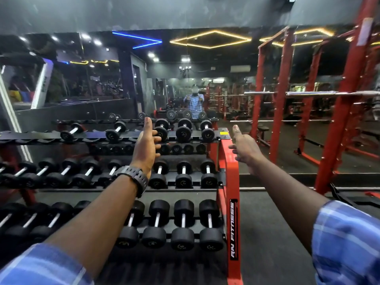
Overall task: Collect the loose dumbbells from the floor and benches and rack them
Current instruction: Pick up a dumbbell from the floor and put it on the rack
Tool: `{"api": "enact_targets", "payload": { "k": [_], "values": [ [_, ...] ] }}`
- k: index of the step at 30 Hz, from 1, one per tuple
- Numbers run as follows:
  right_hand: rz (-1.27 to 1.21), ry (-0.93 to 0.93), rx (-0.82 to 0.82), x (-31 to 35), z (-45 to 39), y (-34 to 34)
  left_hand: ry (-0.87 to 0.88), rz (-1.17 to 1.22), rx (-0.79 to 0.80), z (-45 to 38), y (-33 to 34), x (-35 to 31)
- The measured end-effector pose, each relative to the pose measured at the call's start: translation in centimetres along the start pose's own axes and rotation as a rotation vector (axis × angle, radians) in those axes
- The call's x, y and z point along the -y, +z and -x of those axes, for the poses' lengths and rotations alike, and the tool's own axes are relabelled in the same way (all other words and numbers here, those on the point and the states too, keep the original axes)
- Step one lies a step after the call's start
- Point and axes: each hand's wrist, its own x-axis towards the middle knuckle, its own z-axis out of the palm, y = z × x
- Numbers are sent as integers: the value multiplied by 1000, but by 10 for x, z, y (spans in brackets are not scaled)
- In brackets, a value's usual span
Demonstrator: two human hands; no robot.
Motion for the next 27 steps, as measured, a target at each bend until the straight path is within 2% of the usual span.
{"api": "enact_targets", "payload": {
  "k": [7, 13, 20, 27],
  "values": [
    [28, 11, -47, 20, -50, 49, -4, 8, -32, -92, -35, 9],
    [3, 25, -51, 19, -104, 76, -1, 4, -11, -145, -32, 29],
    [-18, 32, -58, -25, -204, 88, 0, -3, 8, -221, 17, 67],
    [7, 54, -42, -63, -349, 82, -5, 44, 31, -332, 116, 112]
  ]
}}
